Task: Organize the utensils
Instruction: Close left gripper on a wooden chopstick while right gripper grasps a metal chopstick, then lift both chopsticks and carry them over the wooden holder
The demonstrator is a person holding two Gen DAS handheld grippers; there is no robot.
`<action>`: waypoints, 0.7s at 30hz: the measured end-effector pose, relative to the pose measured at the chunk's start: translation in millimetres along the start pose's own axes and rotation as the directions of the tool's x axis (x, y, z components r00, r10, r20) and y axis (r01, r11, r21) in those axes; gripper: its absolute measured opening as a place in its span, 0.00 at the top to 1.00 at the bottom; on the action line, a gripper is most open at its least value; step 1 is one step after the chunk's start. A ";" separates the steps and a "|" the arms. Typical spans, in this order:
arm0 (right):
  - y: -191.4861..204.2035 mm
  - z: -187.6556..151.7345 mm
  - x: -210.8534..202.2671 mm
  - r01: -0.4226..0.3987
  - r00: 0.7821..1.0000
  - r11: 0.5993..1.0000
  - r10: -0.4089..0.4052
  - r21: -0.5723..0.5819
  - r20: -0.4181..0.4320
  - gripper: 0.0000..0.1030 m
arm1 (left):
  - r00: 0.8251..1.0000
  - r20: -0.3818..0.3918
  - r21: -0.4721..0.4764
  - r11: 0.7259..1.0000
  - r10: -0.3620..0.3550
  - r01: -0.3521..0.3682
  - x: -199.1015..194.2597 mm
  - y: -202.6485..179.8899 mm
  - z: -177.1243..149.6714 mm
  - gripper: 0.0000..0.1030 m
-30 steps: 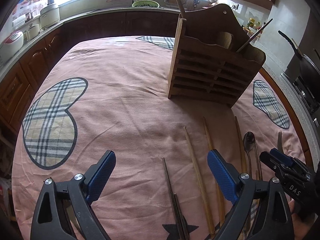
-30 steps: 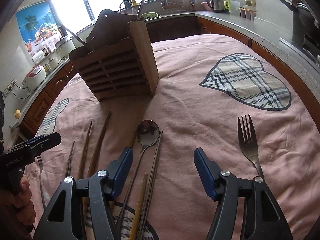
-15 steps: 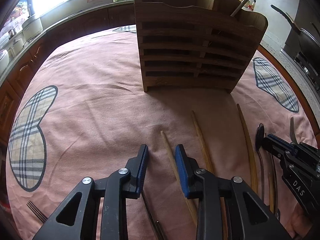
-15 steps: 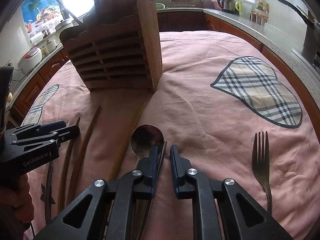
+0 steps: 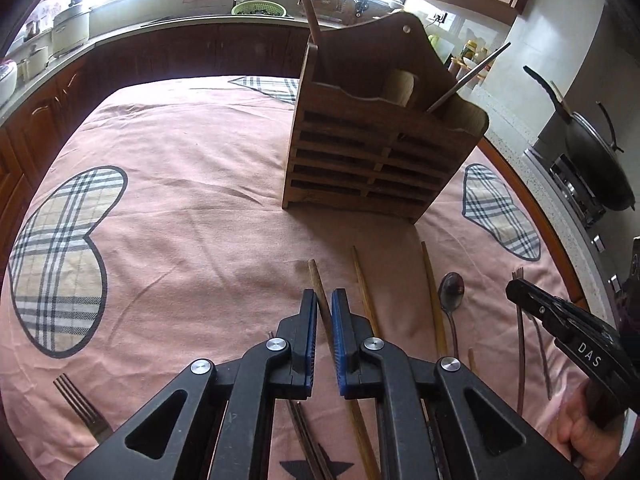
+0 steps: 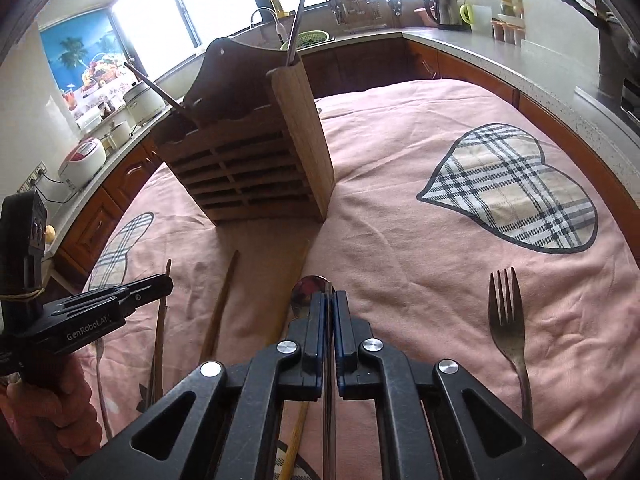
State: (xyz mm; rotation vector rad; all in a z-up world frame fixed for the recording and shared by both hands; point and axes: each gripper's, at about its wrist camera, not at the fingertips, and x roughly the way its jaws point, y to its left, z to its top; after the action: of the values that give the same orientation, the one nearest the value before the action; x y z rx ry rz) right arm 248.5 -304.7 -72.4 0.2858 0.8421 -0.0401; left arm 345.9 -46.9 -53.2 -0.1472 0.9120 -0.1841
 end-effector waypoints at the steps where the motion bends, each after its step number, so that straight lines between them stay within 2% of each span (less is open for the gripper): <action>1: 0.6 1.2 -4.9 -0.007 1.000 1.000 0.007 0.003 0.011 0.96 | 1.000 0.013 -0.006 1.000 -0.010 0.010 0.1 6.8 -1.1 0.94; 13: 15.2 7.8 -65.2 -0.068 0.990 0.998 0.069 -0.008 0.126 0.96 | 0.987 0.142 -0.018 0.997 -0.077 0.080 -98.1 18.3 -25.2 0.95; 21: 24.9 11.6 -102.1 -0.085 0.975 0.996 0.089 -0.030 0.204 0.96 | 0.976 0.194 0.010 0.995 -0.101 0.101 -139.7 15.3 -40.4 0.95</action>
State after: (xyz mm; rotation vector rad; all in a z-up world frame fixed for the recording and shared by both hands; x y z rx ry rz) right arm 192.5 -291.8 16.3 0.2928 0.6237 0.0208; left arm 231.6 -3.2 26.8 -0.2087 0.7102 -0.2599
